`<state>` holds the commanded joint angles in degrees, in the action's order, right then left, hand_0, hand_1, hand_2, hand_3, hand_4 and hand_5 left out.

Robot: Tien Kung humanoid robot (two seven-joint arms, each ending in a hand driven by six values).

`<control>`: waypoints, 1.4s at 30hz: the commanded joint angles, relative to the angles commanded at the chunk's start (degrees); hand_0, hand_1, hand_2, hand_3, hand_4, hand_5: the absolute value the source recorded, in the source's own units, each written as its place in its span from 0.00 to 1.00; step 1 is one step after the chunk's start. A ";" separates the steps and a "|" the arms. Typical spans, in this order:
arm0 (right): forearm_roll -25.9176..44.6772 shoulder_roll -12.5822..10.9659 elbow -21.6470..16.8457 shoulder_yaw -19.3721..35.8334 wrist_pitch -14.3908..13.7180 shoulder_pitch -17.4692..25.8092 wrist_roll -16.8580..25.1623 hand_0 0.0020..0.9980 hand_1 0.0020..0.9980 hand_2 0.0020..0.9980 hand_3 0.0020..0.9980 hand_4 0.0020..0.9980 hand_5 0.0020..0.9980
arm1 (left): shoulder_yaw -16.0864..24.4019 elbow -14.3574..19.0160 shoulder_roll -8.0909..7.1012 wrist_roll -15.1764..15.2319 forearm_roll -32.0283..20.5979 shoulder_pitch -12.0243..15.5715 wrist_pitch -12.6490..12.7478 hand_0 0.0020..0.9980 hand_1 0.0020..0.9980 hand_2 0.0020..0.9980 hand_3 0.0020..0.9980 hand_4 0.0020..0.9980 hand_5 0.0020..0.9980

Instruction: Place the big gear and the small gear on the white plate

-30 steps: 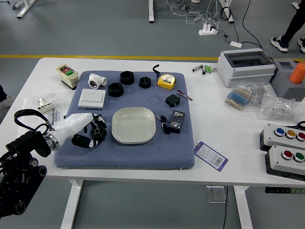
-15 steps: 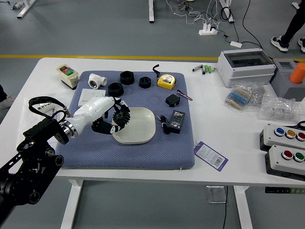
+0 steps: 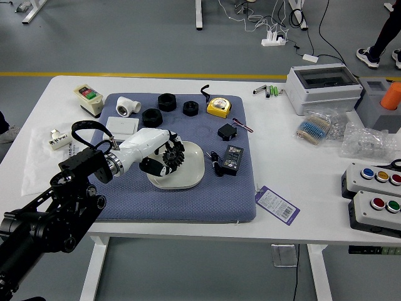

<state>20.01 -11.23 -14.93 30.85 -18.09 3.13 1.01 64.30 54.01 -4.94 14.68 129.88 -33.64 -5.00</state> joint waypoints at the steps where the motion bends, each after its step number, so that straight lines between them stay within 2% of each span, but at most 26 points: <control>1: 0.03 0.01 0.01 -0.06 0.00 -0.01 -0.01 0.70 0.72 0.77 0.58 0.81 0.66 | -0.16 -0.63 0.14 -0.18 0.12 -0.25 -0.15 0.52 0.61 0.68 0.77 1.00 0.25; 4: 0.07 0.03 0.03 -0.13 0.03 -0.02 -0.04 0.70 0.72 0.77 0.58 0.81 0.66 | -0.27 -1.23 0.27 -0.54 0.12 -0.48 -0.54 0.52 0.61 0.68 0.77 1.00 0.25; 5: 0.04 0.04 0.03 -0.11 0.03 -0.02 -0.05 0.70 0.72 0.77 0.58 0.81 0.66 | -0.24 -1.32 0.29 -0.71 0.12 -0.51 -0.80 0.71 0.72 0.76 0.81 1.00 0.36; 13: 0.01 0.07 0.05 0.04 0.07 -0.02 -0.01 0.70 0.72 0.77 0.58 0.81 0.66 | 1.29 1.18 -0.24 -0.67 0.12 0.08 -1.09 0.73 0.73 0.77 0.80 1.00 0.37; 16: 0.04 0.12 0.05 0.04 0.09 0.09 -0.01 0.70 0.72 0.77 0.58 0.81 0.66 | 2.83 3.21 -1.17 -0.73 0.12 0.17 -1.65 0.73 0.73 0.77 0.80 1.00 0.37; 17: 0.08 0.13 0.05 0.01 0.09 0.12 -0.01 0.70 0.72 0.77 0.58 0.81 0.66 | 3.15 3.55 -1.35 -0.75 0.12 0.20 -1.70 0.70 0.70 0.75 0.79 1.00 0.19; 20: 0.30 0.18 0.07 -0.23 0.11 0.23 -0.02 0.70 0.72 0.77 0.58 0.81 0.66 | 4.19 3.96 -1.90 -0.66 0.12 0.08 -2.10 0.70 0.70 0.75 0.79 1.00 0.19; 22: 0.21 0.14 0.05 -0.50 0.11 0.30 -0.09 0.70 0.72 0.77 0.58 0.81 0.66 | 5.00 2.45 -2.94 -0.82 0.12 -0.98 -3.14 0.70 0.70 0.75 0.79 1.00 0.19; 23: 0.20 0.14 0.05 -0.53 0.11 0.31 -0.09 0.70 0.72 0.77 0.58 0.81 0.66 | 5.08 2.23 -3.09 -0.84 0.12 -1.11 -3.28 0.65 0.67 0.72 0.70 0.97 0.11; 25: 0.34 0.16 0.04 -0.54 0.14 0.39 -0.06 0.70 0.72 0.77 0.58 0.81 0.66 | 4.74 0.81 -4.12 -0.97 0.12 -1.81 -3.69 0.65 0.67 0.72 0.70 0.97 0.11; 28: 0.44 0.21 0.04 -0.58 0.13 0.51 -0.05 0.70 0.72 0.77 0.58 0.81 0.66 | 4.28 -1.15 -4.82 -1.32 0.12 -2.43 -4.03 0.65 0.67 0.72 0.70 0.97 0.11; 29: 0.48 0.22 0.03 -0.62 0.12 0.56 -0.04 0.70 0.72 0.77 0.58 0.81 0.66 | 4.18 -1.95 -4.95 -1.40 0.12 -2.62 -4.11 0.62 0.63 0.65 0.64 0.91 0.06; 34: 0.63 0.29 0.04 -0.93 0.07 0.75 -0.05 0.70 0.72 0.77 0.58 0.81 0.66 | 4.48 -4.40 -5.11 -1.56 0.12 -2.80 -4.40 0.62 0.63 0.65 0.64 0.91 0.06; 35: 0.70 0.31 0.03 -0.96 0.07 0.81 -0.04 0.70 0.72 0.77 0.58 0.80 0.66 | 4.55 -4.85 -5.13 -1.65 0.12 -2.75 -4.49 0.62 0.61 0.63 0.61 0.88 0.03; 42: 0.73 0.36 0.02 -0.98 0.06 0.87 -0.03 0.70 0.72 0.77 0.58 0.80 0.65 | 4.90 -7.07 -5.11 -1.70 0.12 -2.71 -4.04 0.61 0.59 0.62 0.61 0.85 0.02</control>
<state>20.75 -10.87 -14.91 29.87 -18.03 4.00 0.98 69.20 46.94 -10.06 12.98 130.00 -36.35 -9.04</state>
